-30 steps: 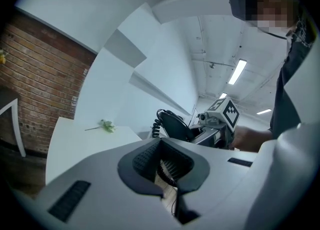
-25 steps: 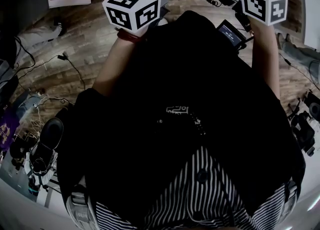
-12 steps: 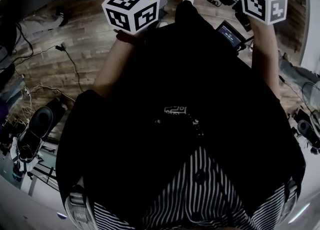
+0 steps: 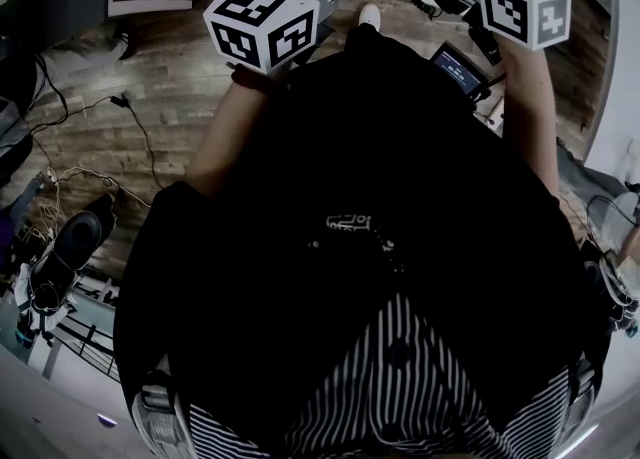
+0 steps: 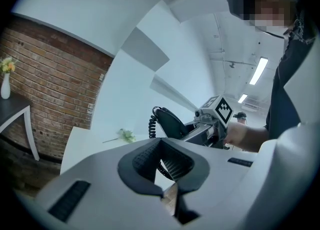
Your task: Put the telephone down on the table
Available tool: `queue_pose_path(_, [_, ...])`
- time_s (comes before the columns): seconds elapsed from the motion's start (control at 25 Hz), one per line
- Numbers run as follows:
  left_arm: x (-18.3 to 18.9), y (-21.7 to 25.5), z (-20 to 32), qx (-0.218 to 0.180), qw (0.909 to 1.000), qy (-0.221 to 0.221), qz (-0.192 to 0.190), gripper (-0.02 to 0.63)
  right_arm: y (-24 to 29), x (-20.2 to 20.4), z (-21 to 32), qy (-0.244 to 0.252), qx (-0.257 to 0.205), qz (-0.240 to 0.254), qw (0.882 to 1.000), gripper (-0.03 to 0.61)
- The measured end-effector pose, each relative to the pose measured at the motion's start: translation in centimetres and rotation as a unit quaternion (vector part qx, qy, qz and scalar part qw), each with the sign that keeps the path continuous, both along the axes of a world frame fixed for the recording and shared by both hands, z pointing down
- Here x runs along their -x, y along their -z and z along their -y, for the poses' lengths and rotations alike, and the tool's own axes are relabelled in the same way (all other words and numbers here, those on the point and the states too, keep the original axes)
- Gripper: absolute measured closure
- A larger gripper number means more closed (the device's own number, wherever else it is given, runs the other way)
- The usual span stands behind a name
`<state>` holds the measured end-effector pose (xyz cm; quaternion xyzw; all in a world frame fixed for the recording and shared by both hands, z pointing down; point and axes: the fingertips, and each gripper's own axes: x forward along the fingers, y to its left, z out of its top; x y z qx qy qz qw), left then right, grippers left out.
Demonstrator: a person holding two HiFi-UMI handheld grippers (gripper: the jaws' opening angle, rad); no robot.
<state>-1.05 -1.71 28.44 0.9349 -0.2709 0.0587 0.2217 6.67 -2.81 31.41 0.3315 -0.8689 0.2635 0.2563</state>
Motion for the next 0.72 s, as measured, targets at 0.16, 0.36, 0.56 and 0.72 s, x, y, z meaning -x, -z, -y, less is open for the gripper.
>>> queue_pose_path(0.16, [-1.4,0.7,3.2,-0.003,0.9999,0.012,0.005,0.612,0.4,-1.2,3.8,0.014,-0.006,0.000,1.000,0.301])
queue_pose_path(0.36, [-2.2,-0.4,6.9,0.009,0.9997,0.017,0.013,0.612,-0.4,-1.8,8.0,0.022,0.002,0.015,1.000,0.301])
queue_pose_path(0.56, [-2.2,-1.7,11.5,0.014,0.9994,0.027,0.016,0.612,-2.3,-1.8,12.3,0.033,0.015,0.021,0.999,0.301])
queue_pose_path(0.72, [-2.9,-2.8,13.3,0.018,0.9990,0.036,0.021,0.612,-3.1,-2.7,14.1,0.036,0.014,0.017,0.999,0.301])
